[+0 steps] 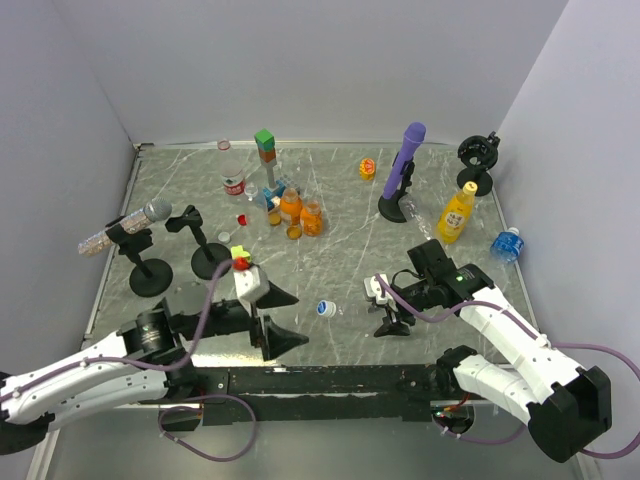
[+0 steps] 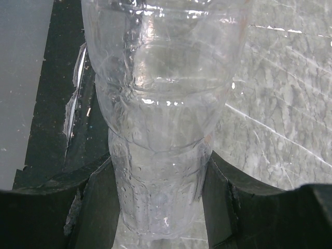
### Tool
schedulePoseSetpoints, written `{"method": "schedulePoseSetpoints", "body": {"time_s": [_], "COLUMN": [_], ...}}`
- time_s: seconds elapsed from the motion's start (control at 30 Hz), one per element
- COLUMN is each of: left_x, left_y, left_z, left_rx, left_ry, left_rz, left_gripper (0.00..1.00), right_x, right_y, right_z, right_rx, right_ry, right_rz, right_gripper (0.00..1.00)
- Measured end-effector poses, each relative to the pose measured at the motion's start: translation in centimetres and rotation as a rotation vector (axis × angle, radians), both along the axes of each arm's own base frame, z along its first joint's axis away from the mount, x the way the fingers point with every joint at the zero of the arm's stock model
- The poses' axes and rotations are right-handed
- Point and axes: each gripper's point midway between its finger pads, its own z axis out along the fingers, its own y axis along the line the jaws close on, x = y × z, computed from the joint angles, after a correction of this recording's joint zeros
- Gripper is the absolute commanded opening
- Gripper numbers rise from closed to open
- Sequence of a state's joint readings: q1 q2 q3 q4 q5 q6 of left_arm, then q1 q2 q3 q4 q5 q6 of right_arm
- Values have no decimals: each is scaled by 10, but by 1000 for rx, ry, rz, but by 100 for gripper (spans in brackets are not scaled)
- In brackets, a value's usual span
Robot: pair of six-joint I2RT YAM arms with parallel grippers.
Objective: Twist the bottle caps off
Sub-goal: Unscrew the bottle cap from the plastic bottle.
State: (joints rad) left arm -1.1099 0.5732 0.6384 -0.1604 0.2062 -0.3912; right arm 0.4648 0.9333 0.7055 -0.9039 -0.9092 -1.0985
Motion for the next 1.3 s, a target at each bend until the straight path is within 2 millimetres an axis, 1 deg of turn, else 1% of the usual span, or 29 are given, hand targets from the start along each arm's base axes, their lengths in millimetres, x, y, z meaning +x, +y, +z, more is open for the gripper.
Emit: {"method": "schedulePoseSetpoints", "body": {"time_s": [0.1, 0.17, 0.27, 0.37, 0.5, 0.57, 0.67, 0.77, 0.87, 0.93, 1.1, 1.17, 1.27, 1.3], "left_x": [1, 5, 15, 21, 22, 22, 21, 22, 22, 23, 25, 26, 28, 27], "left_y": [-4, -10, -24, -35, -43, -46, -48, -49, -50, -50, -51, -51, -51, -51], "left_z": [-24, -33, -37, -39, -40, -40, -37, -32, -28, -27, -34, -35, -36, -36], "left_rx": [60, 100, 132, 148, 143, 138, 122, 104, 90, 84, 98, 101, 101, 100], "left_ry": [-176, -258, -358, -410, -446, -454, -462, -470, -475, -475, -445, -436, -427, -420], "left_rz": [-70, -100, -126, -144, -168, -177, -187, -184, -182, -182, -187, -186, -183, -184], "left_gripper": [97, 97, 97, 99, 88, 84, 84, 81, 74, 68, 52, 45, 28, 24], "right_x": [0, 0, 0, 1, 1, 1, 2, 2, 2, 2, 2, 2, 2, 2], "right_y": [0, -1, -1, -1, -2, -2, -2, -2, -2, -2, -2, -2, -2, -2], "right_z": [0, -1, -1, -1, -1, -1, -1, -1, -1, -1, -1, -1, -1, -1], "right_rx": [1, 1, 2, 2, 2, 3, 3, 3, 3, 3, 4, 4, 4, 4], "right_ry": [0, 0, -2, -5, -6, -6, -8, -9, -10, -10, -10, -10, -10, -11], "right_rz": [-3, -4, -5, -5, -7, -7, -6, -6, -4, -4, -4, -4, -4, -4], "right_gripper": [16, 16, 16, 16, 16, 16, 16, 16, 16, 16, 16, 16, 16, 16]}}
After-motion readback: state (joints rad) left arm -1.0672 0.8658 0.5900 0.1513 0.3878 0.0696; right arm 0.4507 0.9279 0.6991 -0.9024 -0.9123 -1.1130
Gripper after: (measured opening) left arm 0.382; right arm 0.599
